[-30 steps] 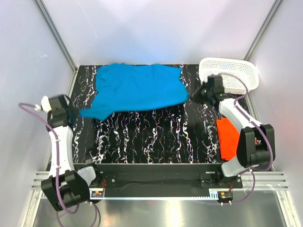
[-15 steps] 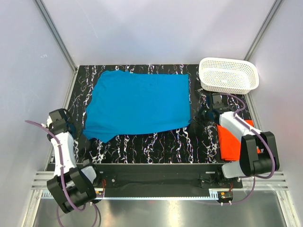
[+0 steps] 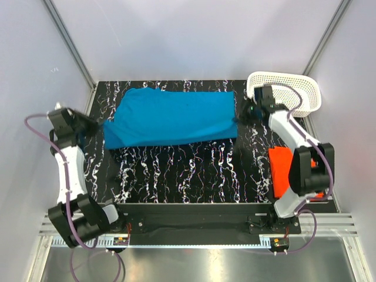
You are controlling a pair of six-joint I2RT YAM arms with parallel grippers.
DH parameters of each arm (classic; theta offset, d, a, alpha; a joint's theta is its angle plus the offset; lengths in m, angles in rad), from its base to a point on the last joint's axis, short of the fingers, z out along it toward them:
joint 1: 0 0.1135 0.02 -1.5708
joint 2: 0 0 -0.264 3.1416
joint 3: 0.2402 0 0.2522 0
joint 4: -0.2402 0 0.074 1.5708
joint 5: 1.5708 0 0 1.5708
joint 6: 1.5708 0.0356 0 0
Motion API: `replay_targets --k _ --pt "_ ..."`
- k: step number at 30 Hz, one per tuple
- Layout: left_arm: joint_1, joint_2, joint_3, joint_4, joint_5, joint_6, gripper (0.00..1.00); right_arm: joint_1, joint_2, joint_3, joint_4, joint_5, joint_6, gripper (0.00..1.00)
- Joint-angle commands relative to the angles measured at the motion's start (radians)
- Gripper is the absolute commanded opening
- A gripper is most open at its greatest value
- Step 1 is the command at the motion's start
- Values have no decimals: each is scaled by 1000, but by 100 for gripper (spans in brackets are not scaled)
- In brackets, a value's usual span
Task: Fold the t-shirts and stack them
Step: Flatten the tshirt out
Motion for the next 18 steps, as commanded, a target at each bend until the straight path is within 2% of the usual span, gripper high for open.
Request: replay_targets --k 1,3,4,8,10,11,12,14,18 --pt "-77 55 175 326 134 -56 0 -2 103 266 34 55 -23 2" --pt "-144 101 308 396 114 -60 0 -5 187 389 34 63 -26 2" --pt "-161 159 360 398 105 -56 0 -7 213 508 34 74 -27 2" --pt "-180 310 615 518 94 -98 0 -20 339 814 34 71 -32 1" --pt "-174 376 779 587 97 -123 0 -33 407 994 36 72 -32 2" --pt "-172 470 969 596 105 -135 0 -43 446 1110 36 69 -32 2" --pt "-174 500 1032 599 110 -138 0 -46 482 1219 33 72 -37 2" --pt "-175 576 1188 616 117 -157 0 -62 508 1313 36 84 -37 1" --pt "-172 655 1344 685 111 -186 0 -79 566 1523 54 135 -41 0"
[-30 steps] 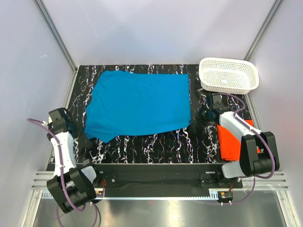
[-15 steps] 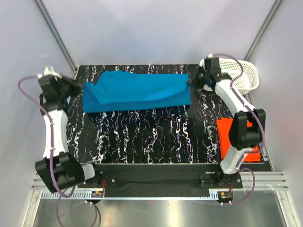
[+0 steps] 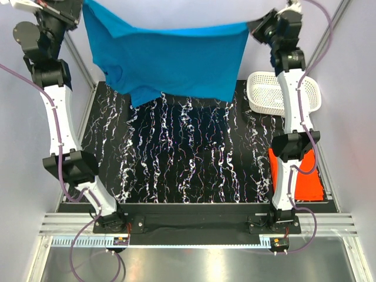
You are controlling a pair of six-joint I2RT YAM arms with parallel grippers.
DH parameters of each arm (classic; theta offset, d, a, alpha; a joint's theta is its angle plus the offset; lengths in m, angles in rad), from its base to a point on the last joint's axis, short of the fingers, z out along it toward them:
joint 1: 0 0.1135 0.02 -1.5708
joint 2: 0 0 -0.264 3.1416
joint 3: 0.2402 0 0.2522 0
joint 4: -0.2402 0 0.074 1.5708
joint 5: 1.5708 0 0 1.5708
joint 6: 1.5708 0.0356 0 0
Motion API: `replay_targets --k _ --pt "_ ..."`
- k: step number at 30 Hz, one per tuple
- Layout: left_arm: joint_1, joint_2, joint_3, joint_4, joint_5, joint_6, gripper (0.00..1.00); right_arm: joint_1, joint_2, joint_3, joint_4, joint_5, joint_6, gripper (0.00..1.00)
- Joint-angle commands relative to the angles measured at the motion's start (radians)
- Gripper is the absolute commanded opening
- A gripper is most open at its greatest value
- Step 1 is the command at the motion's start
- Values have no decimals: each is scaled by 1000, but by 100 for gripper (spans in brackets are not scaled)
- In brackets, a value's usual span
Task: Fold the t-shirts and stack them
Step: Flatten the tshirt out
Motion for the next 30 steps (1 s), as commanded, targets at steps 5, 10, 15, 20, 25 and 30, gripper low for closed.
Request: replay_targets --k 5,10,15,20,25,30 --pt "10 75 279 191 -43 -72 0 -36 13 175 161 87 -9 0" --pt "46 14 336 202 -52 -109 0 -39 -89 139 192 96 -12 0" --pt "87 -123 284 199 -69 -91 0 -38 -281 -83 262 104 17 0" --pt "153 -204 284 210 -85 -144 0 -39 -429 -243 327 105 45 0" --pt "193 -227 287 237 -94 -207 0 -39 -552 -369 353 119 50 0" --pt "213 -280 247 265 -94 -291 0 -39 -673 -492 367 82 69 0"
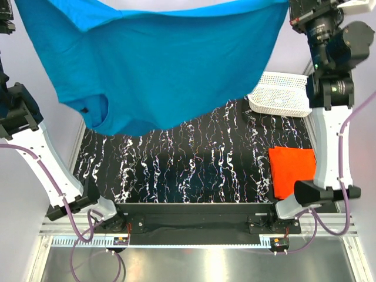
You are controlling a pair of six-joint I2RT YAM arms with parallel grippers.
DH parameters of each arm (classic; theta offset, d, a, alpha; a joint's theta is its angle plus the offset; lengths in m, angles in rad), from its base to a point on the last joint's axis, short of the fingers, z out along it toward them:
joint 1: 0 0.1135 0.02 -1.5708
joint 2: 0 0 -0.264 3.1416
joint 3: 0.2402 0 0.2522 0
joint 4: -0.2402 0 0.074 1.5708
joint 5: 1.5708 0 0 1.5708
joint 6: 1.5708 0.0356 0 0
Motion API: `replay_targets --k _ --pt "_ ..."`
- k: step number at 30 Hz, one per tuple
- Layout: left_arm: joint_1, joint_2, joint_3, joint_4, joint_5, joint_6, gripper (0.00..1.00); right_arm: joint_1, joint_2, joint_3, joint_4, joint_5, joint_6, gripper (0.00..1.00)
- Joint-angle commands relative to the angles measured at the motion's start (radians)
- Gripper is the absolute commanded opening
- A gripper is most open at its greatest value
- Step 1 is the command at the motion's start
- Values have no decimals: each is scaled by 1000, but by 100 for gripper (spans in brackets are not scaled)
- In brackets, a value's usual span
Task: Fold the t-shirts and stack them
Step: Flatten the tshirt out
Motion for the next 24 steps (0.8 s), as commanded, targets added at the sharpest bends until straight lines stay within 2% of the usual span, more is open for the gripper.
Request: replay_targets --k 1,6,12,17,24 --pt "13 -18 -24 26 -40 -71 0 -8 -78 -106 52 19 15 0" --pt "15 -63 -9 -11 -25 -50 0 -7 -200 -265 91 46 9 0" --pt "15 -72 -150 62 -77 -83 0 -8 -151 -247 95 36 -3 0" --pt "15 -5 -133 93 -37 -180 0 -8 -125 -232 95 24 9 0" --pt "15 -35 -141 69 -40 -152 0 -7 -161 -229 95 34 -20 0"
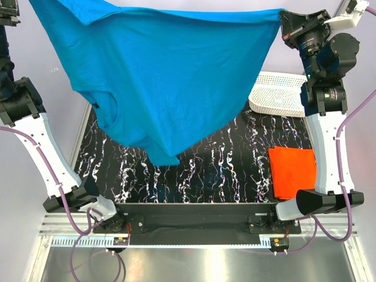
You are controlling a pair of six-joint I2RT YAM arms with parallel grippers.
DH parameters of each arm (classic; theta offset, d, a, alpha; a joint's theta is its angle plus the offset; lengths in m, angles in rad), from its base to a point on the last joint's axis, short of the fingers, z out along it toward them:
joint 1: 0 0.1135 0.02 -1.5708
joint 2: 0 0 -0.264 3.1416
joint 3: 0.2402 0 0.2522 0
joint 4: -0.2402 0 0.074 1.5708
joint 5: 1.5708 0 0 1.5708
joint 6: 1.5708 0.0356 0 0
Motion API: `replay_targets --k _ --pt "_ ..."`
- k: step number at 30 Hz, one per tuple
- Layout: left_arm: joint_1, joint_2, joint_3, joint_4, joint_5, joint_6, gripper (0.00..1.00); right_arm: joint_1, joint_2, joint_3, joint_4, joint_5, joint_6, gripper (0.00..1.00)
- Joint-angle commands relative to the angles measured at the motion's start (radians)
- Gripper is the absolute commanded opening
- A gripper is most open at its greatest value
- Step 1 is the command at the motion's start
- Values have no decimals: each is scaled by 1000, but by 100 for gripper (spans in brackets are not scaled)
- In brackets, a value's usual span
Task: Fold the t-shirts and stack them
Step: Flatten the tshirt out
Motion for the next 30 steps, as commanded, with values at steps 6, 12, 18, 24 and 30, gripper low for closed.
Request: replay_targets --k 6,12,18,24,30 --pt "8 -77 -23 19 -17 40 0 -7 -26 33 69 48 -23 0" --pt "2 1 -73 59 -46 69 0 -8 139 128 139 61 42 0" --pt "-49 214 122 73 -101 101 0 -7 435 450 127 37 94 0" --pt "-89 366 220 73 -169 187 0 -8 793 938 50 60 97 0" --pt "-95 442 273 74 -186 186 0 -8 776 840 125 129 85 0"
